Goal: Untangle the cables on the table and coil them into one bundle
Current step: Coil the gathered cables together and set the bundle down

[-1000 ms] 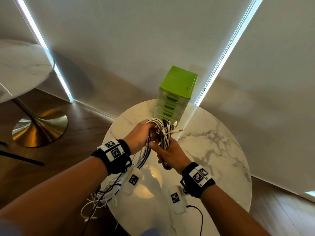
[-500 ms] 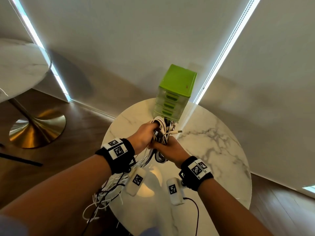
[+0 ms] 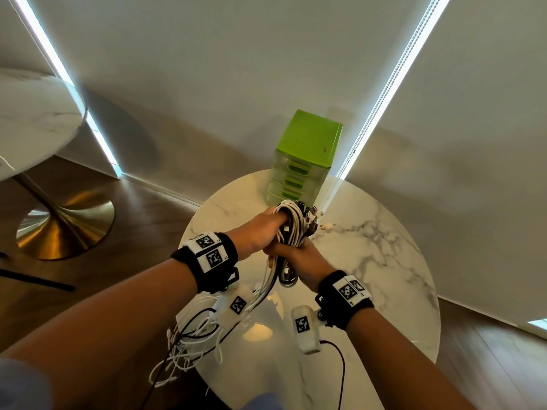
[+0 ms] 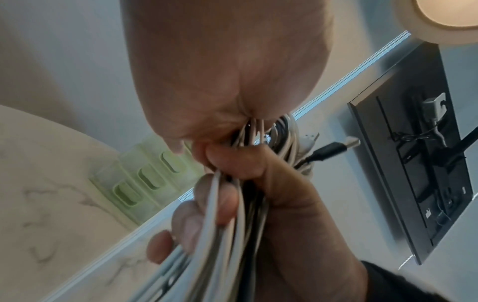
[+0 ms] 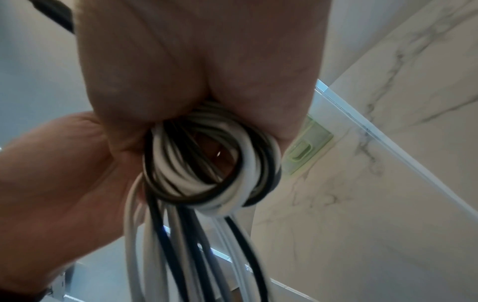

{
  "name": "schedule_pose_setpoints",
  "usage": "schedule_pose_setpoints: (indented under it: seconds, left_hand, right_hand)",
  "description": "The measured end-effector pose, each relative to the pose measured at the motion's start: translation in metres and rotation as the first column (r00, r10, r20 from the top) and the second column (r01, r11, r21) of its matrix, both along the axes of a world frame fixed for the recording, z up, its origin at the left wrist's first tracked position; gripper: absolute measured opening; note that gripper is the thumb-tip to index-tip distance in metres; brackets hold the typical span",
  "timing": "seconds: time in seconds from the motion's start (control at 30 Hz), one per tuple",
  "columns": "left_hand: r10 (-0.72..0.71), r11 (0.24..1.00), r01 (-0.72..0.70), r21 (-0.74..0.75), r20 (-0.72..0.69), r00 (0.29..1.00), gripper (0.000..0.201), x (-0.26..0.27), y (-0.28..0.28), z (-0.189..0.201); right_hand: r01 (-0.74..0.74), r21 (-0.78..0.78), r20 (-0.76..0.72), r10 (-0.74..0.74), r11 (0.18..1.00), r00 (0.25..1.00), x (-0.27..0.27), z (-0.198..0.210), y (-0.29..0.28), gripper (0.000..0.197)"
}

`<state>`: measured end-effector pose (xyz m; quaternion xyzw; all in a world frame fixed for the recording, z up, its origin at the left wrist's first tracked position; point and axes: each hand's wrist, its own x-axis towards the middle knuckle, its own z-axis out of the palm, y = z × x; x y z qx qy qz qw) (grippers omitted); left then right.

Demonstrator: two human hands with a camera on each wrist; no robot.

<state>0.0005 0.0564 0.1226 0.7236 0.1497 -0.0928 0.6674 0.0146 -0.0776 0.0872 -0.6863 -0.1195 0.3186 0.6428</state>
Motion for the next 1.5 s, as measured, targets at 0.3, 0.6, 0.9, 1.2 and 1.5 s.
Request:
schedule_pose_setpoints:
  seconds: [0.3,0.6,0.9,1.2,1.5]
  left_hand:
    - [-0.117,0.993,0.117,0.004,0.075,0.990,0.022,0.007,0.002,-0.003]
    - [-0.384,0.914,0.380,-0.142,0.004,0.923,0.088,-0.038,0.021,-0.048]
    - [-0.522,0.801,0.522,0.294,-0.083,0.849,0.046,-0.053,0.000,-0.050]
    - [-0.520,0.653,0.524,0.548,-0.179,0.835,0.044,-0.054,0.035,-0.059]
    - [-0.531,0.656,0.502,0.564,-0.127,0.837,0.029,-0.061,0.053,-0.055]
  right_hand:
    - [-0.025,0.195,-0.226,0.070,0.980,0.972,0.001,0.004,-0.008,0.034]
    - [0.171,0.118,-0.187,-0.147,0.978,0.971,0.012,0.018,-0.015,0.021]
    - [0.253,0.340,-0.193,-0.196,0.906,0.961,0.011,0.044,0.004,0.030]
    - [-0.054,0.186,-0.116,0.077,0.981,0.990,0.017,0.072,-0.022,0.033]
    - [-0.239,-0.532,0.039,0.306,0.812,0.951,0.020,0.056,-0.040,0.041]
